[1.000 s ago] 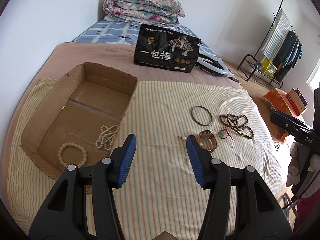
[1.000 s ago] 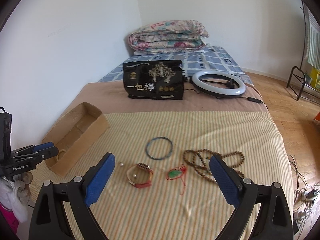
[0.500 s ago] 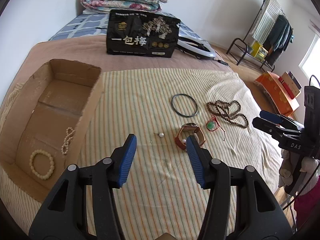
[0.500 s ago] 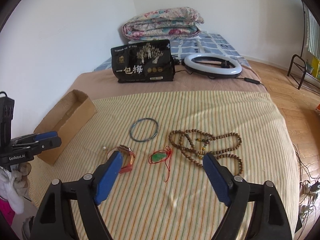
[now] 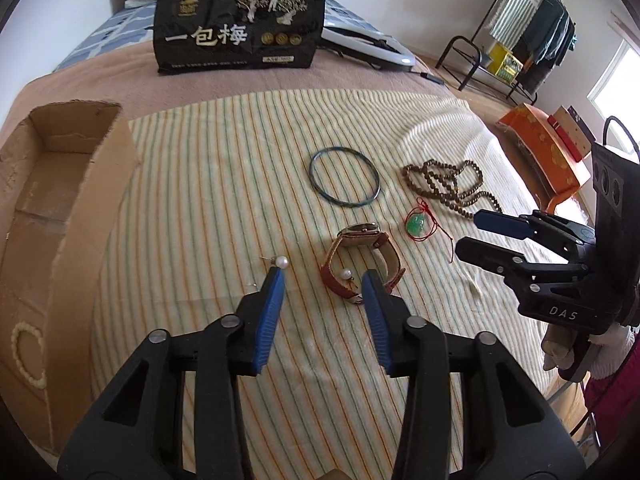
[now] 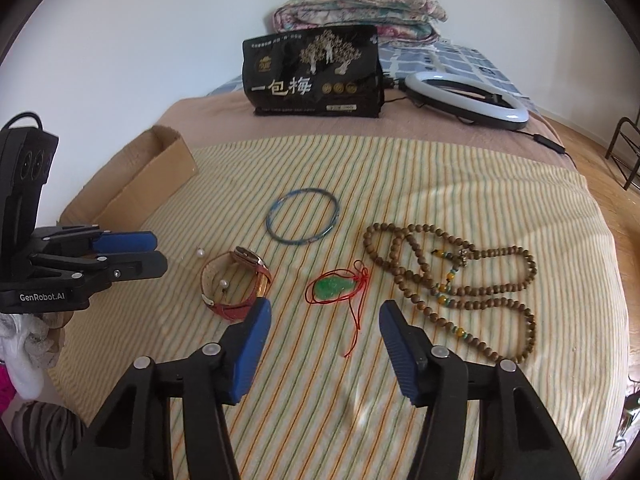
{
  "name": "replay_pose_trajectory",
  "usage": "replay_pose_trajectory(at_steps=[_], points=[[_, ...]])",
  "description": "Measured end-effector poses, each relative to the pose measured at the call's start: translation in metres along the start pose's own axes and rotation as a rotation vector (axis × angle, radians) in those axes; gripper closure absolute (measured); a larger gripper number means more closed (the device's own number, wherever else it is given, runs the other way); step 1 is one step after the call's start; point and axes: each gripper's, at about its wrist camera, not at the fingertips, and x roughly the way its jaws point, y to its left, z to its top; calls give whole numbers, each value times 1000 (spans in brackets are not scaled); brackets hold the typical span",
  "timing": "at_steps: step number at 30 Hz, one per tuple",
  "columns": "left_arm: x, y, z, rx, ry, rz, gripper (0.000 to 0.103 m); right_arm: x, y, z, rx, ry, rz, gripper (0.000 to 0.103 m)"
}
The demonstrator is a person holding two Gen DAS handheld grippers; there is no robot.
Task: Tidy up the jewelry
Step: 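Close the left tool on the red-strap watch while the right tool grasps the green jade pendant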
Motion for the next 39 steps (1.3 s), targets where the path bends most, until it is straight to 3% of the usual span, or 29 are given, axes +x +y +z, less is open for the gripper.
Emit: replay_pose_trajectory(at_steps=[4, 24, 26, 28, 31, 33, 35, 39], points=[[13, -1, 1, 3, 19, 1, 66, 16, -3, 0, -6, 21, 13, 55], [42, -1, 4, 7, 54, 8, 76, 54, 0, 8, -98, 37, 1, 55], [43, -2, 4, 8, 55, 6, 76, 56, 1, 8, -106, 39, -7, 64], [44, -2, 4, 11, 57, 6, 76, 58, 1, 8, -115, 42, -11, 66], [47, -4, 5, 14, 61, 6, 81, 58, 3, 8, -137, 44, -15, 70], [48, -5, 5, 19, 62, 7, 90, 59, 6, 7, -154, 47, -17, 74], [48, -7, 5, 27, 58, 15, 90, 59, 6, 6, -161, 47, -17, 82], [48, -8, 6, 29, 55, 17, 95, 59, 5, 5, -151, 42, -6, 82]])
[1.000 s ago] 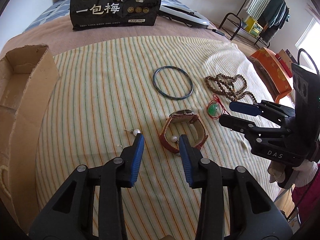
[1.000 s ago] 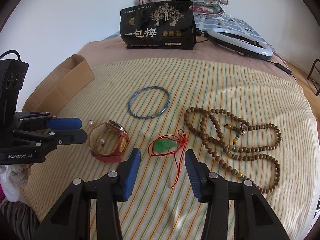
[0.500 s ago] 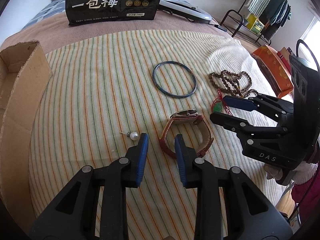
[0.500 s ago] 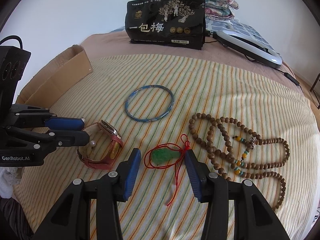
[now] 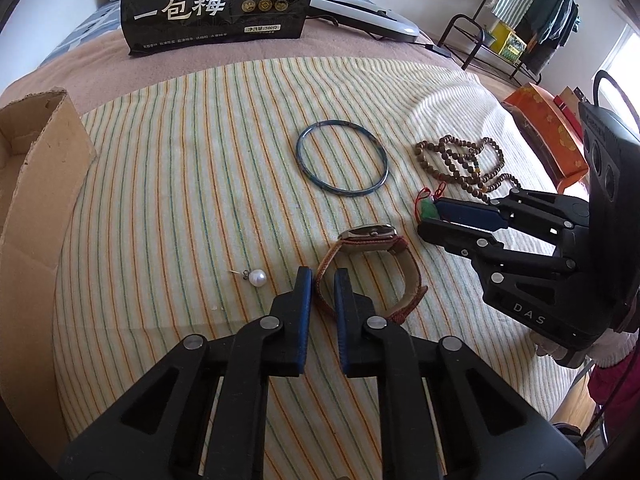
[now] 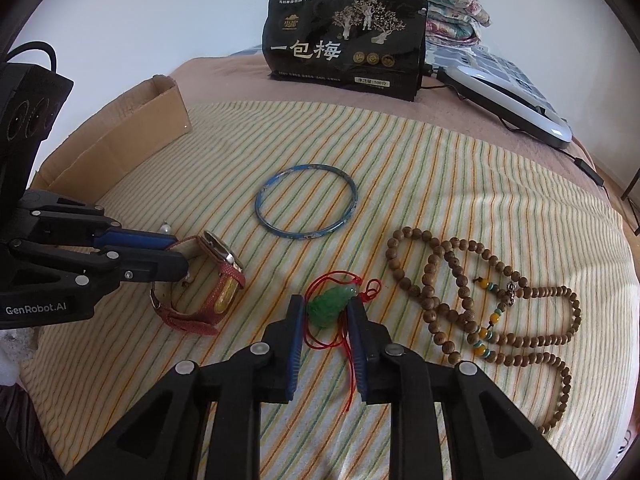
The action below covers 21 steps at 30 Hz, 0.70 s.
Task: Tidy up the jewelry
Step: 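Close the left tool on the red-strap watch while the right tool grasps the green jade pendant, then carry the watch in the left tool and the pendant in the right tool into the box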
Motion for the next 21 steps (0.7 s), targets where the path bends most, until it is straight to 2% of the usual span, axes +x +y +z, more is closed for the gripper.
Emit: replay_pose_trajectory(at_steps=[8, 21], points=[[-4, 2, 0, -11, -16, -8, 97, -5, -4, -2, 19, -6, 12, 84], [-25, 7, -2, -28, -58, -9, 97, -30, 1, -2, 47, -63, 22, 85]])
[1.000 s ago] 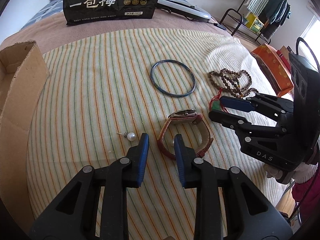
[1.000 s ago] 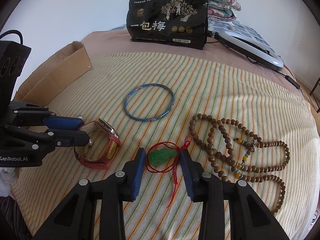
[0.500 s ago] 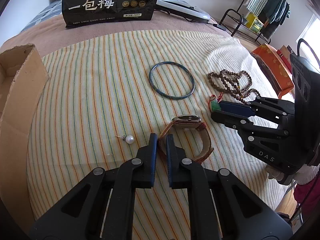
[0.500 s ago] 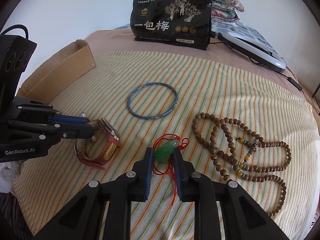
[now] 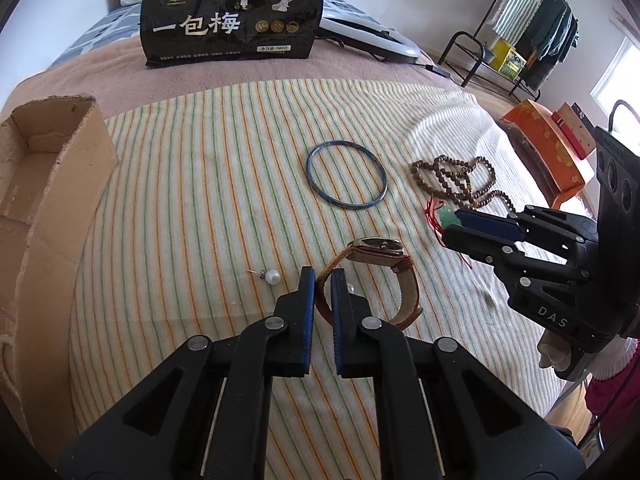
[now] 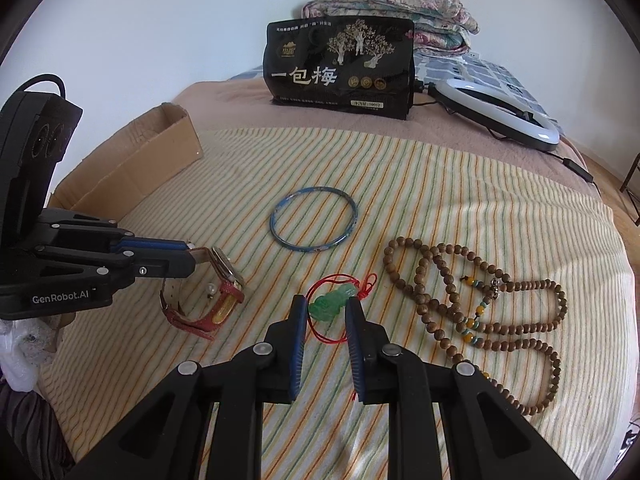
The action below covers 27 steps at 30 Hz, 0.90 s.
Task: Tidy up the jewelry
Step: 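Carry the watch in the left tool and the pendant in the right tool into the box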
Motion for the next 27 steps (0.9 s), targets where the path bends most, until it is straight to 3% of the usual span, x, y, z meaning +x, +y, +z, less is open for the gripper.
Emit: replay_pose_trajectory(at_steps=[27], points=[[-107, 35, -9, -67, -164, 21, 97, -93, 48, 39, -36, -157, -13, 85]])
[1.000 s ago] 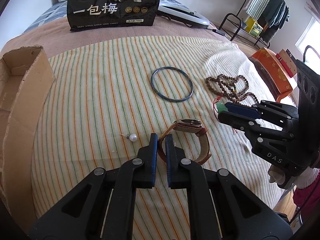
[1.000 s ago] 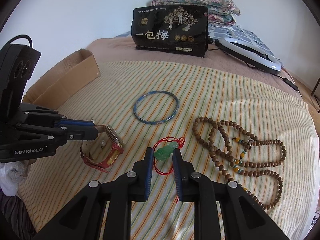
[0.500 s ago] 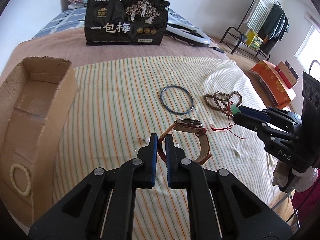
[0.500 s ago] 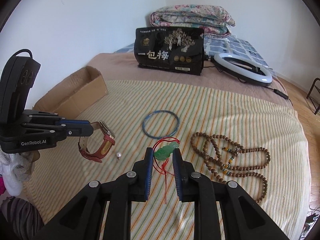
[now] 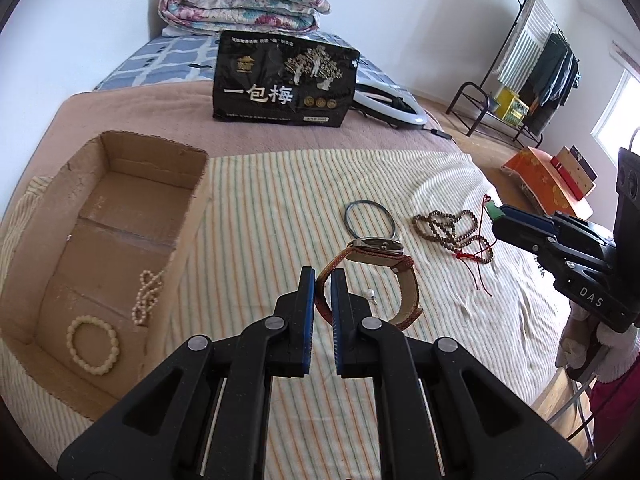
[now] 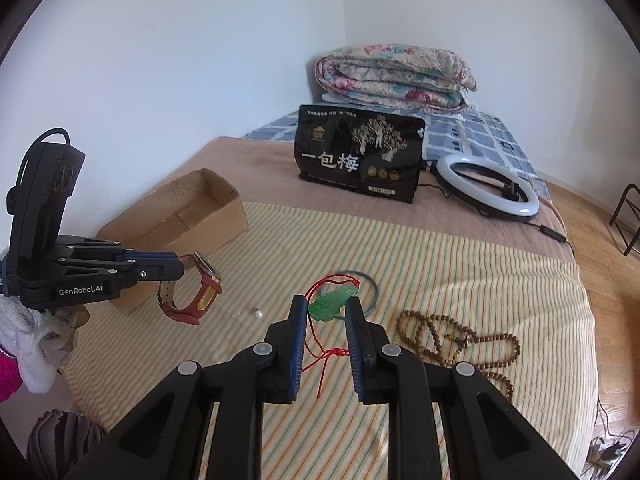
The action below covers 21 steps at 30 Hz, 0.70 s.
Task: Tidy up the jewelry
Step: 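Carry the watch in the left tool and the pendant in the right tool into the box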
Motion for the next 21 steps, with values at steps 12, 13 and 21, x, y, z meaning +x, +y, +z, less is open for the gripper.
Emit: replay_pose_trajectory(at_steps=[12, 13, 21], points=[[-39, 44, 1, -48, -57, 51, 97, -4, 48, 27, -48, -38, 41, 85], [-42, 50, 0, -55, -61, 57, 97, -3, 53, 29, -52, -40, 46, 85], [-62, 96, 0, -119, -92, 110, 97, 11, 85, 51, -77, -59, 91, 85]])
